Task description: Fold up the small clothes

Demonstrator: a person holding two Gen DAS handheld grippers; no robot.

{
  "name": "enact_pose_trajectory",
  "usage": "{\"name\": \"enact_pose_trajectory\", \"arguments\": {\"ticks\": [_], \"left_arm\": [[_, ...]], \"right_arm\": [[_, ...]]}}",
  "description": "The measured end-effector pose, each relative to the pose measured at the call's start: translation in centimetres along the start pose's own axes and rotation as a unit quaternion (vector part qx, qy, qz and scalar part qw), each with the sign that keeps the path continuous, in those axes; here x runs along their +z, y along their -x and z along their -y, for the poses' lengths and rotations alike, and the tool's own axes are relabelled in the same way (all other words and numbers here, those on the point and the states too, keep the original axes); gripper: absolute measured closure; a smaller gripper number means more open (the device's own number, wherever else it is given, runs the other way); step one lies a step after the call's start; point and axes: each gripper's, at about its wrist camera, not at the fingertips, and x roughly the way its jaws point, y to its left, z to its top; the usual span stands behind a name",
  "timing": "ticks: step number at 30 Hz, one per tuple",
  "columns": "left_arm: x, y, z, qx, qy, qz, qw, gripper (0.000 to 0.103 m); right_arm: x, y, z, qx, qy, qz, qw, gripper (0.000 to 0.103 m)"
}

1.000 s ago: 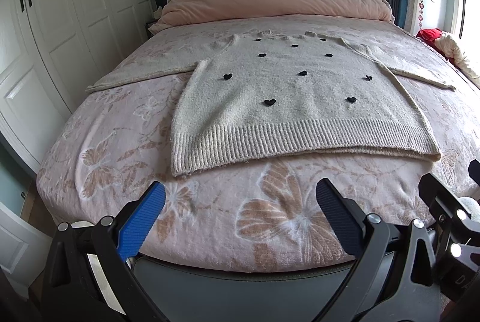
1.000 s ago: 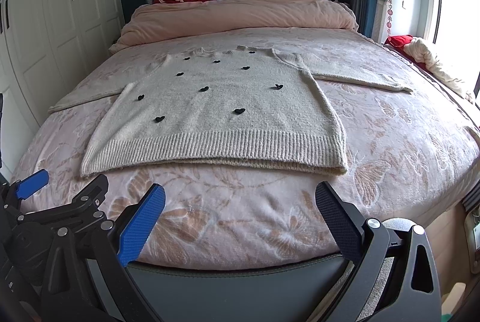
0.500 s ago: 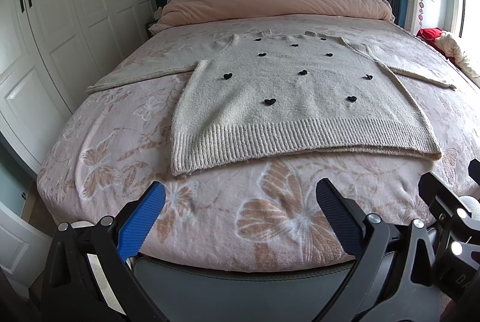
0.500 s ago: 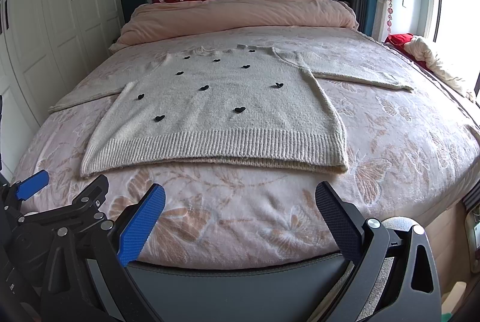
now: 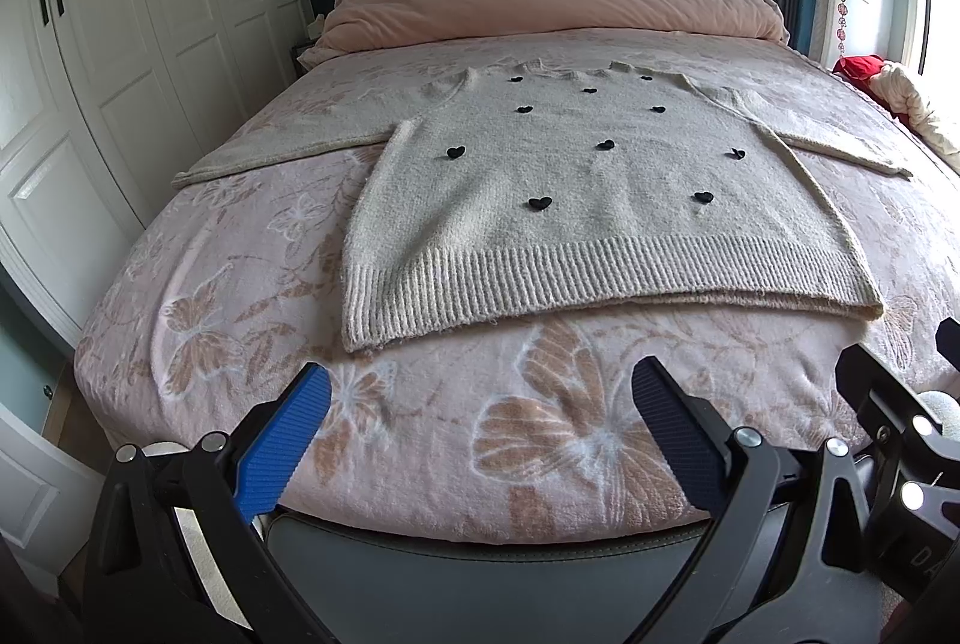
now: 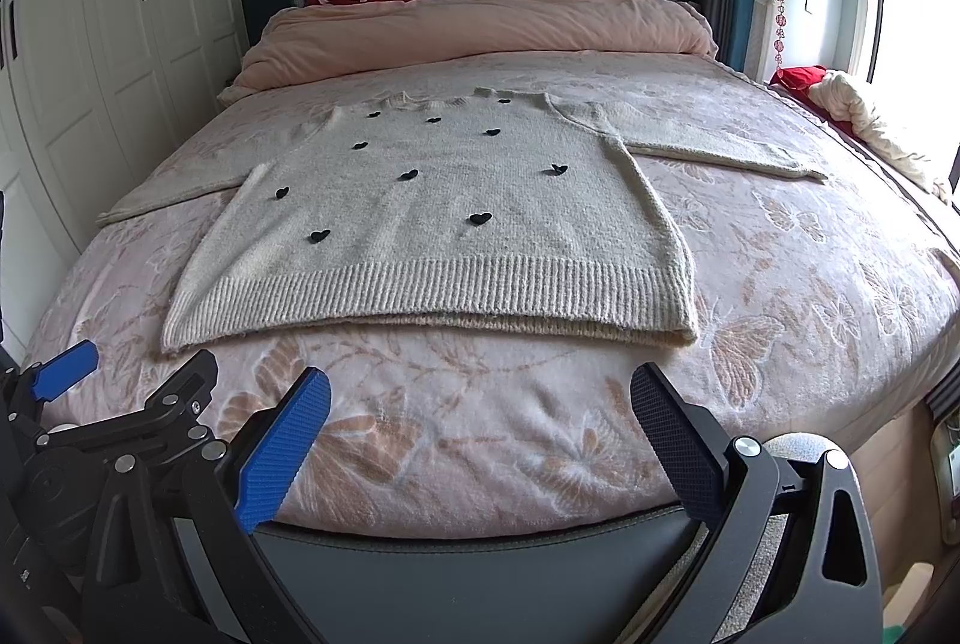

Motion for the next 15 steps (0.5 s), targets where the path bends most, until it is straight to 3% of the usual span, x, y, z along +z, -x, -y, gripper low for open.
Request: {"name": "enact_pose_trajectory", "arguments": {"ticks": [15], "left_arm": [[-0.08,0.0,0.0,0.0,0.0,-0.001,1.0,0.005]], "right_arm": [[-0.06,-0.1,-0.02,0.001,-0.001,-0.002,1.0,0.005]]}}
